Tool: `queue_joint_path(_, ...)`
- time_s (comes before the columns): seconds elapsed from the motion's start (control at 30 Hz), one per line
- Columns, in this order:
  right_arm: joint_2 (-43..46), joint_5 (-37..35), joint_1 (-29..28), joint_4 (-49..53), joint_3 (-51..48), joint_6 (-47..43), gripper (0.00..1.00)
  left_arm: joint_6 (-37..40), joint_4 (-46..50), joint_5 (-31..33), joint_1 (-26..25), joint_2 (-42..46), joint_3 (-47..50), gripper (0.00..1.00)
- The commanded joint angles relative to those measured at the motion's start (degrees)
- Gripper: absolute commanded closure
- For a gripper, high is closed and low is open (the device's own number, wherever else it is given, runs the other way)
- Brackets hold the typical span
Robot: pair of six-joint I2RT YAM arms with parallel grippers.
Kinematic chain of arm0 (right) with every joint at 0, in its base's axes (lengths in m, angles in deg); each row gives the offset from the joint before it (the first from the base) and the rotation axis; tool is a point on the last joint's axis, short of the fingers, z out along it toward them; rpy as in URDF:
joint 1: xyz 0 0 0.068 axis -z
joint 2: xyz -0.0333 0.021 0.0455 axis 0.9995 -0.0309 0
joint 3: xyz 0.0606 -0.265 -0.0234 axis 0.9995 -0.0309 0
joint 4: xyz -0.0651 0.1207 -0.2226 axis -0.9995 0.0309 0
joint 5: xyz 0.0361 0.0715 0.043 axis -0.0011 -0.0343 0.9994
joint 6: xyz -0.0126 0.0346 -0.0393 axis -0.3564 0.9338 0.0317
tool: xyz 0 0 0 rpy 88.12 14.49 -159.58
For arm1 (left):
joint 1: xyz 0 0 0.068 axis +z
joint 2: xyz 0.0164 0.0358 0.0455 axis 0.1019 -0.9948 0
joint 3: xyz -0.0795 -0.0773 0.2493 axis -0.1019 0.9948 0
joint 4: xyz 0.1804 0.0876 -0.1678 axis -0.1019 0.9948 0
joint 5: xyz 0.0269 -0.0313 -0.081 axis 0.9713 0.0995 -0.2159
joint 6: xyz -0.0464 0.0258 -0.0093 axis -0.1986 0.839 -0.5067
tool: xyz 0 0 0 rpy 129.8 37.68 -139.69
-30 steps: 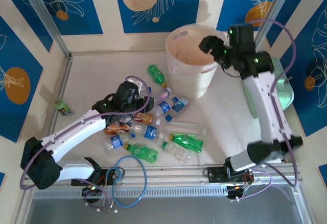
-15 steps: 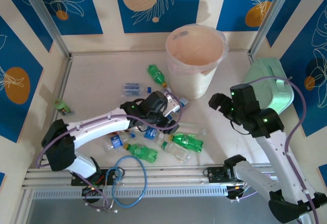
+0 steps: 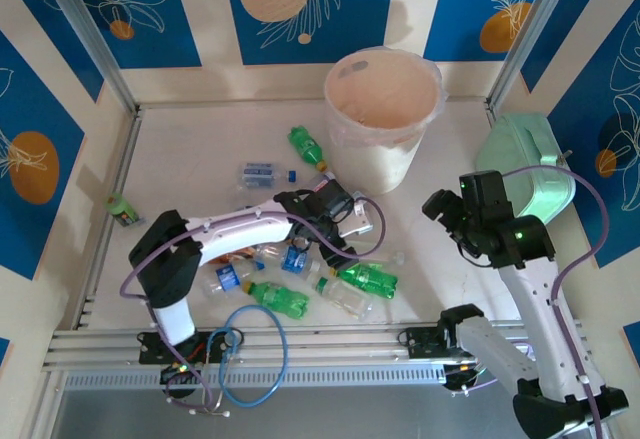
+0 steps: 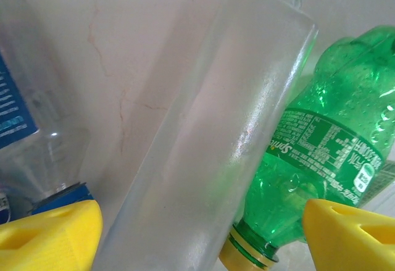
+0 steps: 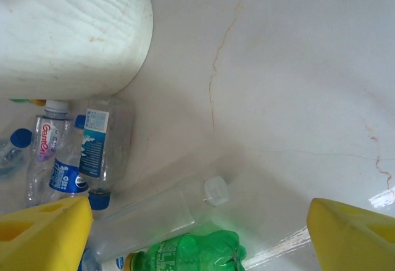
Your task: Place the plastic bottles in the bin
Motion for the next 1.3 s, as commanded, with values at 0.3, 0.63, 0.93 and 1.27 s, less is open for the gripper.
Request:
queue_joint_path(0.3,1.30,6.02,3.08,-0.47,-1.81,0.98,0.10,5.06,1.41,-1.85,-0.42,-5.84,-3.83,0.23)
queue_joint_path(0.63,1.80,8.55,4.31,-1.27,-1.77,0.26,0.10,6.51,-0.03,0.08,-0.75,-10.06,-7.01,0.27)
queue_joint_path(0.93,1.51,10.36,6.00,-1.22,-0.94,-1.01,0.11,5.99,0.58,-0.10,-1.01,-13.19,-8.40,0.36)
queue_joint_path(1.27,1.90,12.88,7.84,-1.36,-0.50,-1.47,0.12,5.93,1.71,-1.74,-1.75,-14.58,-9.88,0.46)
